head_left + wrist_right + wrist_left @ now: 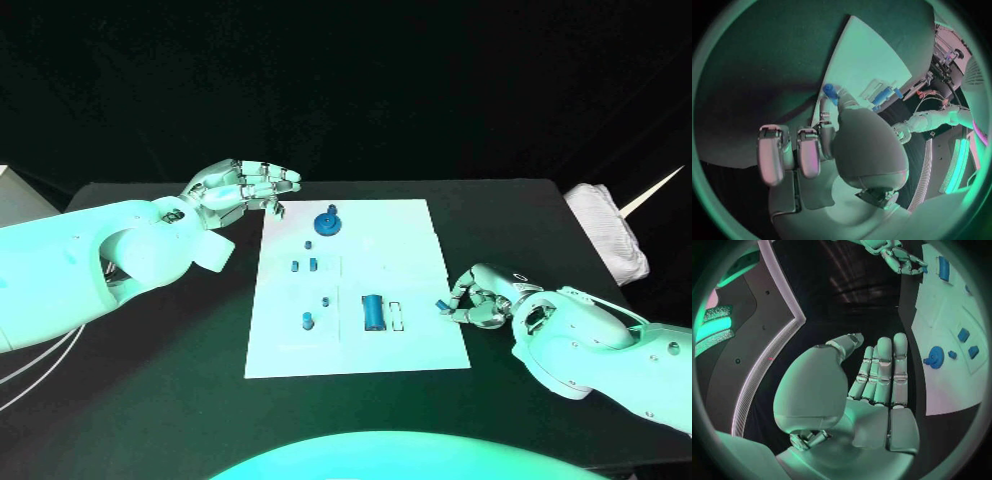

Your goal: Assemble the parts on the task board

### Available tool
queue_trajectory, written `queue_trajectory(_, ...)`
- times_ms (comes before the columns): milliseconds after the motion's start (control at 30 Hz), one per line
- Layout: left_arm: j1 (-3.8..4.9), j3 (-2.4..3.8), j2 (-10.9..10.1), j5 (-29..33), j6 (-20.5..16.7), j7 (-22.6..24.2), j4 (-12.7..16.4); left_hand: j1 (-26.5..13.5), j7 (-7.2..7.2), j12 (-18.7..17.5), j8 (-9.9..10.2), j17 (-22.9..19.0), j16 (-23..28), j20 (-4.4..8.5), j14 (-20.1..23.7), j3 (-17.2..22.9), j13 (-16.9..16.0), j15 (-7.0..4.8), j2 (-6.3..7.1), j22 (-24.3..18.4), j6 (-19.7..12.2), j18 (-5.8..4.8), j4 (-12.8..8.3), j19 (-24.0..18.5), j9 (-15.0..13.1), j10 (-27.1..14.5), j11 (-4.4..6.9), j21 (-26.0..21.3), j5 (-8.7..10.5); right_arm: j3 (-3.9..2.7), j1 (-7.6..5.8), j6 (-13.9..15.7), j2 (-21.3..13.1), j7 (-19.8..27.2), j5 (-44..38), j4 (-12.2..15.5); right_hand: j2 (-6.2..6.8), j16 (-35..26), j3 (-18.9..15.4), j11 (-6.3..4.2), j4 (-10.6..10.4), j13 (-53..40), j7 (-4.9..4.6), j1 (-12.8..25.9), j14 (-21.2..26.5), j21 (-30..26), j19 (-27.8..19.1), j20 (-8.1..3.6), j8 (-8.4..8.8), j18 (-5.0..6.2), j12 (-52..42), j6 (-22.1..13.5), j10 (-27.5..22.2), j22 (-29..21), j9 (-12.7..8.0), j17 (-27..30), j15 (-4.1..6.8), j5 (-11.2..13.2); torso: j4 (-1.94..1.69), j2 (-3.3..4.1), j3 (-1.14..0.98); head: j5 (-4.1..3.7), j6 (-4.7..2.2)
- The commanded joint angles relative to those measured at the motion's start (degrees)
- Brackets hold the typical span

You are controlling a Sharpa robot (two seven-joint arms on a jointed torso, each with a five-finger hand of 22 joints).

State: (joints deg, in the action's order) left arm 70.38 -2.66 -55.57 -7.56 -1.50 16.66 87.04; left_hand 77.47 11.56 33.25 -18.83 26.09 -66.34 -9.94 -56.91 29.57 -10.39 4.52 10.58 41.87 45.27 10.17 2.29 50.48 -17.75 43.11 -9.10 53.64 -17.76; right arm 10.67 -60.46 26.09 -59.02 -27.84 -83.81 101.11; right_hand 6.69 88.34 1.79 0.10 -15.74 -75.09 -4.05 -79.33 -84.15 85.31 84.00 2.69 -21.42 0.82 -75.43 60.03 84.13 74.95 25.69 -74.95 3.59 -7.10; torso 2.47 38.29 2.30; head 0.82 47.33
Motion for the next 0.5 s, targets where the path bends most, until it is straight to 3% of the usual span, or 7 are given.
queue_trajectory(33, -0.02, 0.04, 0.0, 0.0, 0.9, 0.5, 0.2, 0.0, 0.78, 0.4, -0.2, 0.0, -0.2, 0.0, 0.4, 0.2, 0.1, 0.06, -0.24, 0.0, -0.4, 0.39, 0.2, 0.4, 0.1, -0.3, 0.12, -0.2, -0.06, 0.37, 0.71, -4.4, 0.4, -1.6, -2.8, -0.3, 0.09, 0.0, 1.0, -0.5, 0.5, -7.5, 0.11, -2.1, -5.2, 0.2, 4.7, -0.62, 0.4, 0.1, 0.1, -0.4, 0.1, 13.5, -0.4, -12.1, 0.5, -0.6, 0.04, 0.0, -0.02, 0.07, 0.05)
queue_trajectory(133, -0.02, 0.04, -0.1, 0.0, 1.0, 0.5, 0.2, 0.0, 0.78, 0.4, -0.2, 0.0, -0.2, 0.0, 0.4, 0.2, 0.1, 0.06, -0.24, 0.0, -0.4, 0.39, 0.2, 0.4, 0.1, -0.3, 0.12, -0.2, -0.06, 0.38, 0.86, -5.1, 0.8, -2.0, -3.7, -0.3, 0.53, 0.0, 2.8, -0.51, 0.5, -7.5, 0.1, -4.0, -5.2, 0.2, 4.8, -0.67, 0.5, 0.08, 0.2, -0.2, 0.1, 13.5, -0.6, -12.2, 0.51, 0.6, 0.04, -0.03, 0.0, 0.03, 0.0)
queue_trajectory(267, -0.02, 0.04, -0.1, 0.0, 1.0, 0.5, 0.2, 0.0, 0.78, 0.4, -0.2, 0.0, -0.2, 0.0, 0.4, 0.2, 0.1, 0.06, -0.24, 0.0, -0.4, 0.39, 0.2, 0.4, 0.1, -0.3, 0.12, -0.2, -0.06, 0.38, 0.96, -5.8, 1.2, -2.4, -4.6, 0.0, 1.86, 0.1, 7.0, -0.55, 0.2, -7.5, 0.1, -6.1, -5.2, 0.4, 4.8, -0.75, 0.87, 0.04, 0.3, 0.2, 0.0, 13.6, -1.2, -12.4, 0.56, -4.5, 0.04, -0.01, -0.01, 0.13, 0.01)
queue_trajectory(500, -0.02, 0.04, -0.2, 0.0, 1.1, 0.4, 0.3, 0.0, 0.78, 0.4, -0.2, 0.0, -0.2, 0.0, 0.4, 0.2, 0.1, 0.06, -0.24, 0.0, -0.4, 0.39, 0.2, 0.4, 0.1, -0.3, 0.12, -0.2, -0.06, 0.39, 1.03, -5.4, 1.5, -3.5, -5.6, 0.7, 4.34, 0.1, 13.2, -0.62, -0.3, -7.5, 0.13, -5.6, -5.2, 0.6, 4.9, -0.83, 1.0, -0.01, 0.4, 0.6, 0.0, 13.7, -1.5, -12.5, 0.61, -11.5, 0.05, -0.05, 0.0, 0.19, 0.03)
